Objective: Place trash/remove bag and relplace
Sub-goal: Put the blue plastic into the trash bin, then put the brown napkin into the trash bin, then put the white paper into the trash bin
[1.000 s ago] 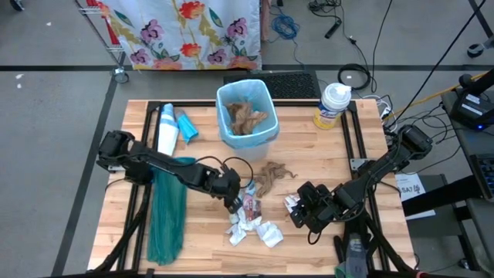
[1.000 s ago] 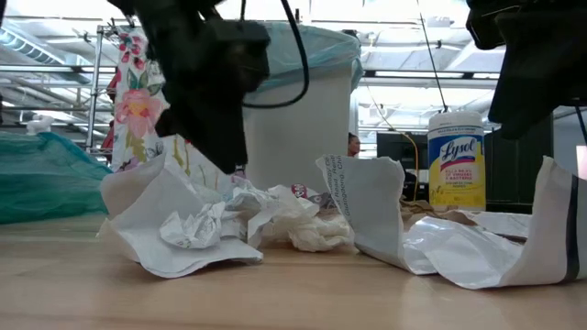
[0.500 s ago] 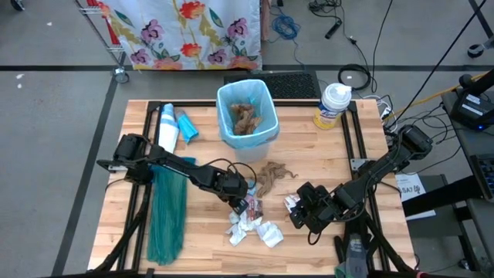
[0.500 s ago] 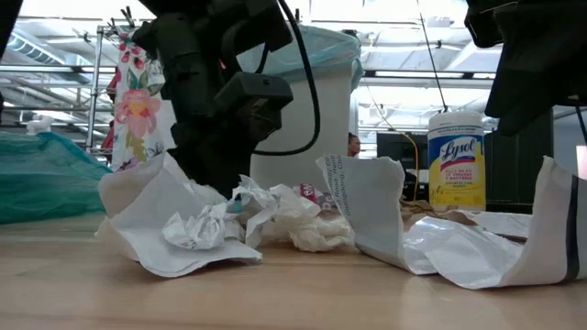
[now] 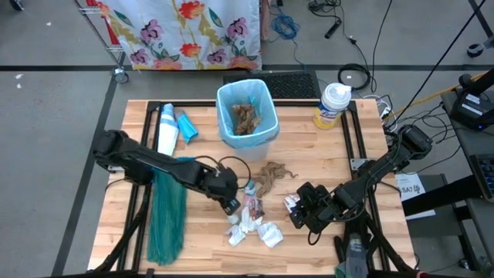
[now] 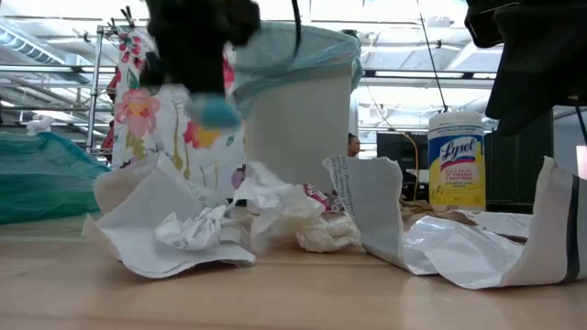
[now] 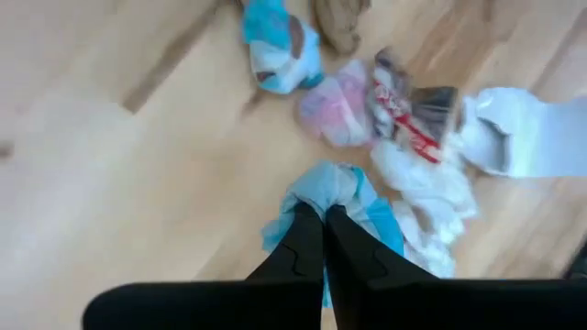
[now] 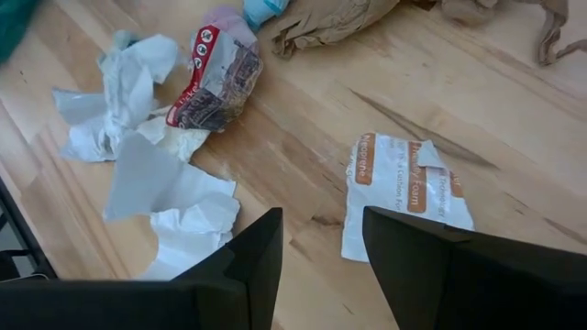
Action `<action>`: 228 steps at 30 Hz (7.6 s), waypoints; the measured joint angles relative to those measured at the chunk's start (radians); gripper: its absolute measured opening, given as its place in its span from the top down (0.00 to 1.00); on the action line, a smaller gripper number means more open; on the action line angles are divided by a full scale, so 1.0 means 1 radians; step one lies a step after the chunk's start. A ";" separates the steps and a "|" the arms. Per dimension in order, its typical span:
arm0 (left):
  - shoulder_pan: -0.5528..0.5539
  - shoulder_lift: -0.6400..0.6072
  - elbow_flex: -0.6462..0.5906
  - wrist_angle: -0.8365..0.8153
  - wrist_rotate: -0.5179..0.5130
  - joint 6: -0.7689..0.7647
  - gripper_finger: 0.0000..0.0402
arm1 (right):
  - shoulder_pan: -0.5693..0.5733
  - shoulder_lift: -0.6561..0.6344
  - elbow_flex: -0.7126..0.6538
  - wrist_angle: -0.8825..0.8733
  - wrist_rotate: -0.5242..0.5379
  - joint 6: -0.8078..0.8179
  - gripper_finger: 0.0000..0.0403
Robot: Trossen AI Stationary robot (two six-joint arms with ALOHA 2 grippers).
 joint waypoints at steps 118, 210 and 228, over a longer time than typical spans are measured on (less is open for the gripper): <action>0.253 -0.701 -0.393 -0.135 -0.093 0.084 0.66 | -0.506 -0.146 -0.002 -0.075 -0.353 -0.483 1.00; 0.264 -0.621 -0.392 -0.005 -0.081 0.321 0.66 | -0.282 -0.005 0.548 -0.815 -0.183 -0.220 0.60; 0.264 -0.621 -0.392 -0.005 -0.061 0.301 0.66 | -0.203 0.006 -0.068 -0.115 -0.361 -0.230 0.60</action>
